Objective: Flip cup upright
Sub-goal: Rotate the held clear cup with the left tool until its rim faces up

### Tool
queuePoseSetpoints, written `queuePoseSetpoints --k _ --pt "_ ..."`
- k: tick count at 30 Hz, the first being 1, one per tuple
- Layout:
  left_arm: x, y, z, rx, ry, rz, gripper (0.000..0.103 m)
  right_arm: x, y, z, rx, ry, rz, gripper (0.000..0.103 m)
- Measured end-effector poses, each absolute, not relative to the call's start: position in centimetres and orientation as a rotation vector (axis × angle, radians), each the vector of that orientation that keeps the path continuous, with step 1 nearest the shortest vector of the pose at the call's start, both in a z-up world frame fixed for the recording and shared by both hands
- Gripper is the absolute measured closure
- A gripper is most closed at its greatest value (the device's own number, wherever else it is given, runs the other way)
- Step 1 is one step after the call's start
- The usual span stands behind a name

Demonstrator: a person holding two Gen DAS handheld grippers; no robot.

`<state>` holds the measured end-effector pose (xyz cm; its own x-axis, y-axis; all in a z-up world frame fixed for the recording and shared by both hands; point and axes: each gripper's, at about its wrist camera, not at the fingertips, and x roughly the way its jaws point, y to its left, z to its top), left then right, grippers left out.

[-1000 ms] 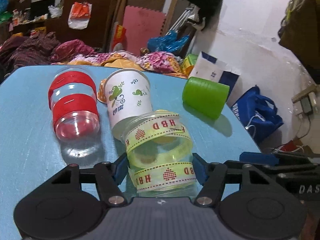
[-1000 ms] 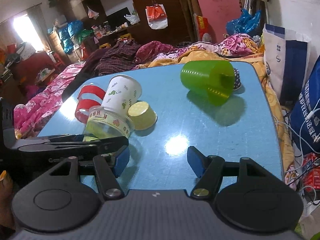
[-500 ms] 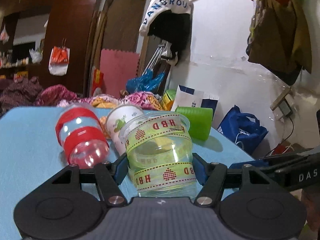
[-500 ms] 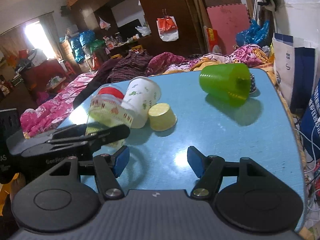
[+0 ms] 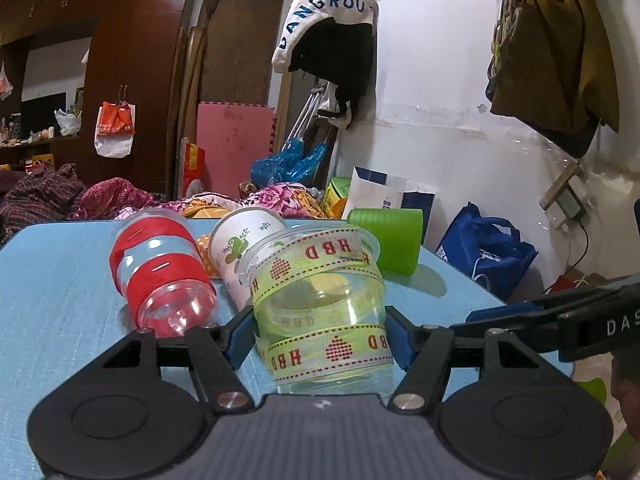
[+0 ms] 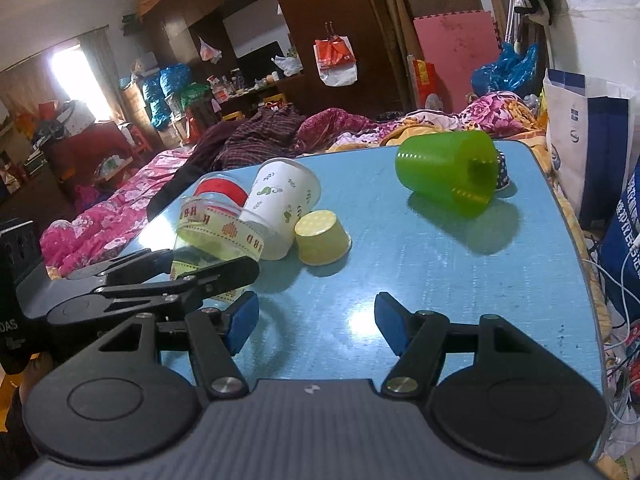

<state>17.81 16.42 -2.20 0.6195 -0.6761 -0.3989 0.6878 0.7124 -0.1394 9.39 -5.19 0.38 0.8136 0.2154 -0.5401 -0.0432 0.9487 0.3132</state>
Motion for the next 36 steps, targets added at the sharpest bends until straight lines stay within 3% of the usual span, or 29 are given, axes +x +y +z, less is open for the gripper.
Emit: queuePoseSetpoints --k 6,17,29,36 --pt "17.8 16.7 -2.4 0.031 0.442 -0.789 0.030 9.4 -5.0 0.6 0.289 0.604 0.143 0.037" --pt "17.9 15.6 -2.0 0.104 0.478 -0.763 0.031 9.4 -5.1 0.6 0.290 0.603 0.145 0.037" --pt "21.2 10.7 0.3 0.345 0.759 -0.728 0.031 8.4 -5.8 1.0 0.299 0.584 0.131 0.034" --pt "21.7 9.4 1.4 0.383 0.770 -0.675 0.033 7.8 -6.8 1.1 0.325 0.568 0.129 0.033"
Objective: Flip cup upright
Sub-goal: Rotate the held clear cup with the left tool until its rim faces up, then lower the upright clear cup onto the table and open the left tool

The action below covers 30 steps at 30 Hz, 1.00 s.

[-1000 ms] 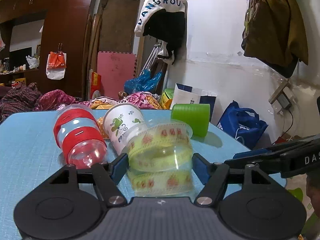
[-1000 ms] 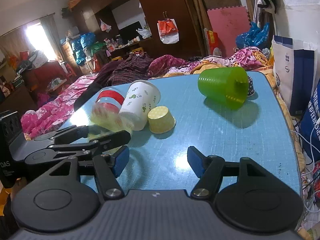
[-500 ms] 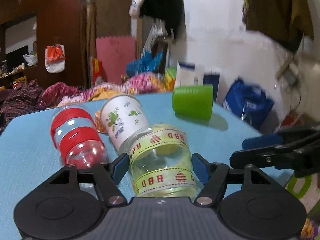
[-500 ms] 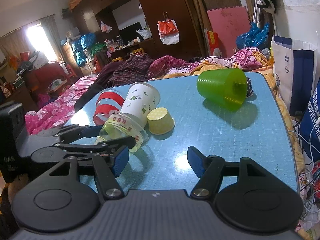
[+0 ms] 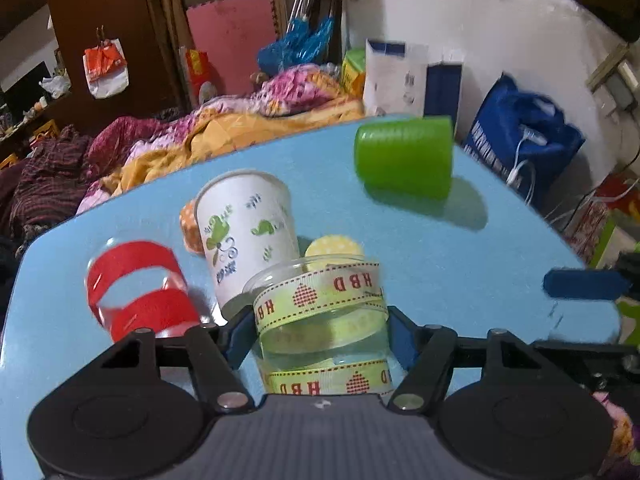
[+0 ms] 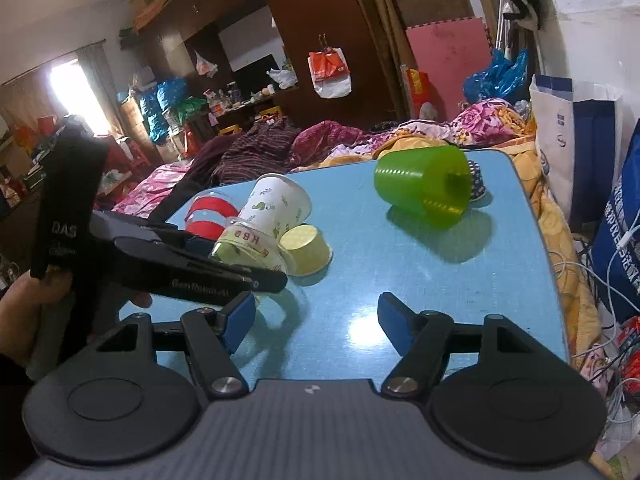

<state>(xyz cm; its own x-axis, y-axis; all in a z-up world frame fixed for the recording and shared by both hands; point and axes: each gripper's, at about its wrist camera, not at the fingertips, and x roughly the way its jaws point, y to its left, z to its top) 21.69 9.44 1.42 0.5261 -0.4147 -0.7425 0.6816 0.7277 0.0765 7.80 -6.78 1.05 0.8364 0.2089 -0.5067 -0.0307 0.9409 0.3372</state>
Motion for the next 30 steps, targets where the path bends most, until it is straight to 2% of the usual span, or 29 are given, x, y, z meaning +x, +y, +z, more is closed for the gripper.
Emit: queuePoseSetpoints --k 5,10,17,24,30 --pt "18.7 12.7 1.4 0.275 0.617 -0.777 0.033 6.9 -7.1 0.8 0.350 0.534 0.137 0.033" --pt "17.0 17.0 -1.0 0.144 0.395 -0.802 0.033 7.1 -6.1 -0.1 0.361 0.524 0.152 0.033" --pt "17.2 20.1 -3.5 0.021 0.318 -0.819 0.033 7.1 -4.1 -2.0 0.401 0.502 0.177 0.032" --pt "16.7 22.2 -5.1 -0.030 0.272 -0.798 0.033 6.5 0.0 -1.6 0.292 0.481 0.226 0.033" --pt "16.6 21.8 -3.8 -0.016 0.244 -0.821 0.033 6.6 -0.1 -0.9 0.305 0.473 0.226 0.033"
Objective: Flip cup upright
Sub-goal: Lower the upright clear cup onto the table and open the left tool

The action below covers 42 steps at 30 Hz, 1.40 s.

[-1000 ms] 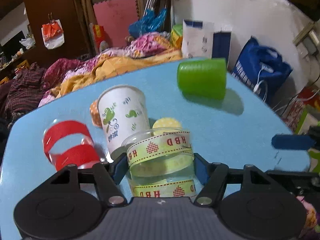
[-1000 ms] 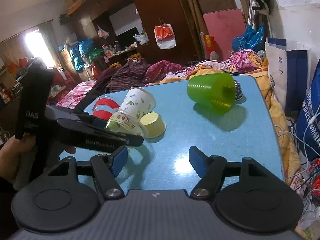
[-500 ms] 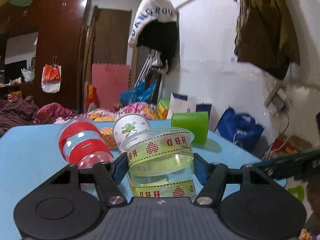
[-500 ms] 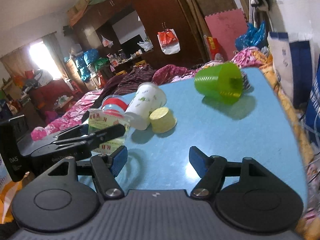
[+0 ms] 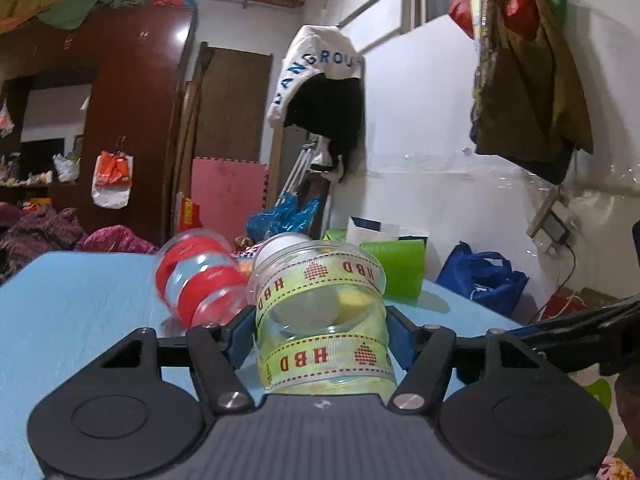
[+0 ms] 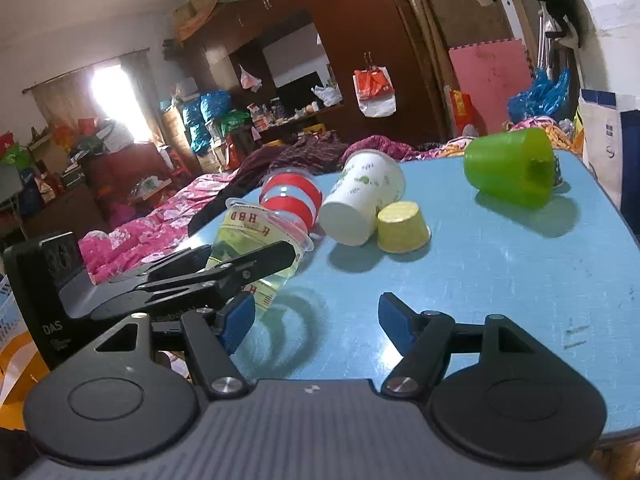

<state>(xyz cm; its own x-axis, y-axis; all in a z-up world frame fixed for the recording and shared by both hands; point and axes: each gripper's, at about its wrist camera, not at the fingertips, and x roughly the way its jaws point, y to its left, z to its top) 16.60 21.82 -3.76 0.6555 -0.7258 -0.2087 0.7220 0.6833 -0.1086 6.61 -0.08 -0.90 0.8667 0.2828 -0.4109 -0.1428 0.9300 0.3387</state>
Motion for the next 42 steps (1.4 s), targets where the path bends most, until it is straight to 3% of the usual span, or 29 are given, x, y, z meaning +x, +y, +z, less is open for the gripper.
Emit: queuePoseSetpoints --k 5,22,23,25,29,34,36,42 --pt "15.9 20.7 -2.6 0.025 0.173 -0.791 0.033 6.1 -1.0 -1.0 0.328 0.473 0.210 0.033" --pt "16.4 19.9 -4.3 0.058 0.239 -0.817 0.033 5.8 -2.5 -1.1 0.367 0.450 0.190 0.032" --pt "16.5 20.1 -4.3 0.056 0.243 -0.825 0.031 5.9 -2.4 -1.2 0.363 0.452 0.188 0.032" --pt "16.4 20.2 -4.1 0.062 0.251 -0.851 0.015 6.0 -2.2 -1.3 0.353 0.455 0.177 0.032" --pt "15.3 21.1 -3.9 0.105 0.226 -0.816 0.010 5.7 -2.1 -1.3 0.341 0.443 0.167 0.032" --pt "14.3 23.5 -3.1 0.111 0.223 -0.763 0.009 4.8 -1.6 -0.9 0.295 0.401 0.132 0.023" --pt "13.4 24.9 -2.8 0.113 0.202 -0.730 0.009 4.2 -0.9 -0.7 0.260 0.375 0.111 0.002" --pt "11.8 28.1 -0.6 0.089 0.240 -0.620 0.003 3.4 1.0 0.1 0.162 0.338 0.062 0.001"
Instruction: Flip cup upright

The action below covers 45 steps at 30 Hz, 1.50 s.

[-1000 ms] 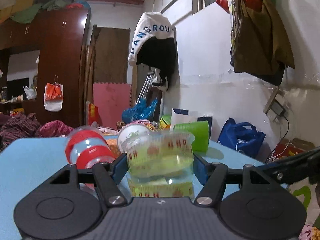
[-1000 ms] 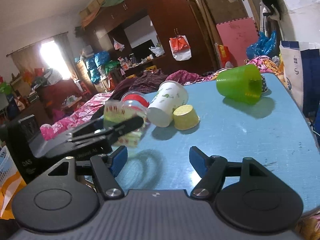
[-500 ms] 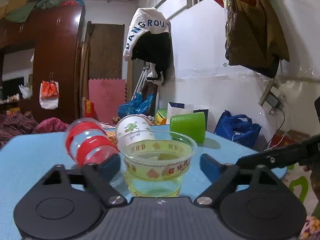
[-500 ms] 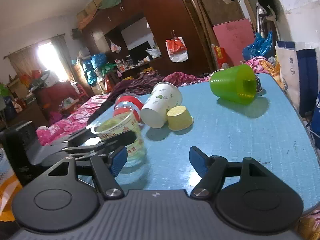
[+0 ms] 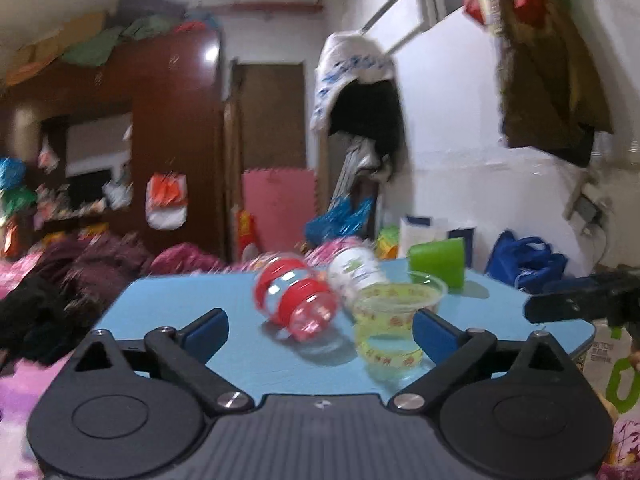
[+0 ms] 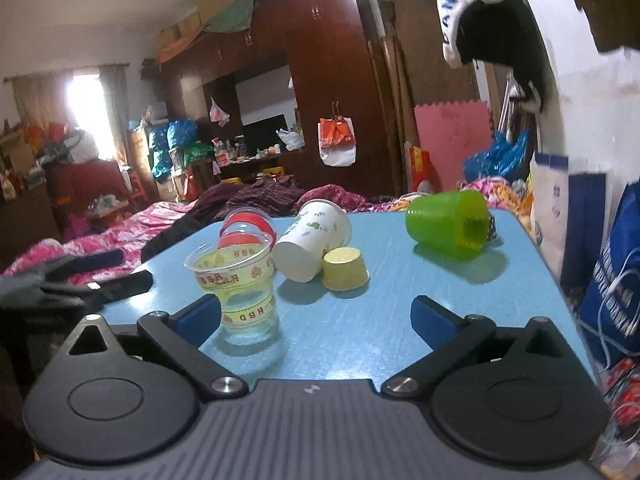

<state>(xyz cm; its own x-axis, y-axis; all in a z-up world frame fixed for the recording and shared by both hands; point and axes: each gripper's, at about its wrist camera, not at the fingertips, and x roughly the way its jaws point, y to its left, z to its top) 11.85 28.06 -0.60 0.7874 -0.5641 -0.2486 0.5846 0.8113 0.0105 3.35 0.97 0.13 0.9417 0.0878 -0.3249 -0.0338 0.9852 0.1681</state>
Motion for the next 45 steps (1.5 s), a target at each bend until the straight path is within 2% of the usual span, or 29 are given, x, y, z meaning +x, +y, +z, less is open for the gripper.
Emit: queuePoseSetpoints --k 14,25,45 --pt "10.8 25.3 0.6 0.125 0.458 -0.625 0.003 0.9 3.1 2.6 0.078 0.316 -0.012 0.001" --pt "10.4 24.5 0.9 0.140 0.465 -0.620 0.003 2.0 1.7 1.7 0.118 0.373 -0.020 0.001" --pt "10.8 24.3 1.0 0.158 0.458 -0.591 0.003 1.3 1.7 2.0 0.093 0.363 -0.016 0.001"
